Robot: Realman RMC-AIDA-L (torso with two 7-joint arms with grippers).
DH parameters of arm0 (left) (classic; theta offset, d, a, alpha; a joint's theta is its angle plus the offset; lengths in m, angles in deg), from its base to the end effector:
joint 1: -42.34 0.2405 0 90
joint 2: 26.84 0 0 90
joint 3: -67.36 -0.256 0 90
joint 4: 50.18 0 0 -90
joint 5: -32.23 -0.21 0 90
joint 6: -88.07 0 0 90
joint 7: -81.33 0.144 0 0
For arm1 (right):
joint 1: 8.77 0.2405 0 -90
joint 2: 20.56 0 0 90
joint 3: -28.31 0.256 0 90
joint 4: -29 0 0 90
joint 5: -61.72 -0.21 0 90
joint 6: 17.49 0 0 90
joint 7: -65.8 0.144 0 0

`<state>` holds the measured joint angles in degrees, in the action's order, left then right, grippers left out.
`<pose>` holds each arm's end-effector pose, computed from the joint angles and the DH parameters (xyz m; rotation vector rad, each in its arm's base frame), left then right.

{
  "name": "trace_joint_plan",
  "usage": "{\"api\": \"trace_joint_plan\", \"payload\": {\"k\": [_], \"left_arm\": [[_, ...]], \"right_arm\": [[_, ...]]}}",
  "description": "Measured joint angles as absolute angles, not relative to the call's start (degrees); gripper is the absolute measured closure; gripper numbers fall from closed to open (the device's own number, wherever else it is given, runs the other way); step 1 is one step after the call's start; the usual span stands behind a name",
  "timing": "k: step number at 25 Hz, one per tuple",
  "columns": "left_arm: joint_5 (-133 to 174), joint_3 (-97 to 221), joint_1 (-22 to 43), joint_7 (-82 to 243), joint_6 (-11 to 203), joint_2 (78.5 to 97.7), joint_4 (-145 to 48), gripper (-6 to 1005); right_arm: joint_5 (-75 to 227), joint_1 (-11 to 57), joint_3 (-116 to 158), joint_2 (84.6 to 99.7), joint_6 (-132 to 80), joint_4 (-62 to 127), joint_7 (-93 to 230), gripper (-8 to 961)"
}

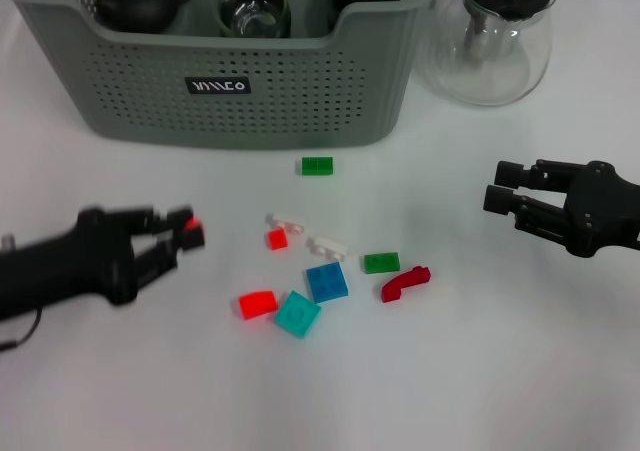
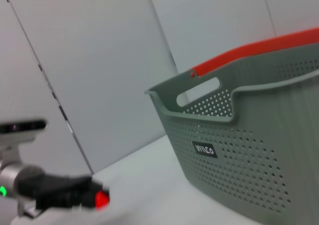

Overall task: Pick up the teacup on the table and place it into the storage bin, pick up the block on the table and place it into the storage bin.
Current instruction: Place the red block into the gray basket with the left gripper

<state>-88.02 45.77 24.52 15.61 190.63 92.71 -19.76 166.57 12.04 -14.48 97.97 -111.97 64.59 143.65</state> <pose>-0.3233 0.2339 0.0055 -2.5552 -0.7514 -0.9458 0.2897 0.2814 0.0033 -2.6429 0.7691 0.9020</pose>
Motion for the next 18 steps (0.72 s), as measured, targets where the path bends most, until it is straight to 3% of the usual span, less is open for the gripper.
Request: {"api": "trace_joint_plan", "payload": {"k": [8, 11, 13, 18], "left_arm": [[-84.8, 52.4, 9.9, -1.9, 193.5, 92.17, -15.4, 750], [-84.5, 52.4, 8.7, -3.4, 193.2, 92.16, -14.1, 744], [-83.8, 51.1, 2.2, -12.1, 189.9, 92.21, -5.9, 740], [-85.1, 38.1, -5.2, -26.0, 175.6, 89.41, 0.8, 729]], "right_arm": [[166.6, 12.5, -14.5, 98.24, -111.7, 64.6, 143.4, 530], [166.6, 12.5, -14.5, 98.25, -111.7, 64.6, 143.5, 530], [166.6, 12.5, -14.5, 98.27, -111.7, 64.6, 143.5, 530], [166.6, 12.5, -14.3, 98.34, -111.7, 64.2, 143.4, 529]]}}
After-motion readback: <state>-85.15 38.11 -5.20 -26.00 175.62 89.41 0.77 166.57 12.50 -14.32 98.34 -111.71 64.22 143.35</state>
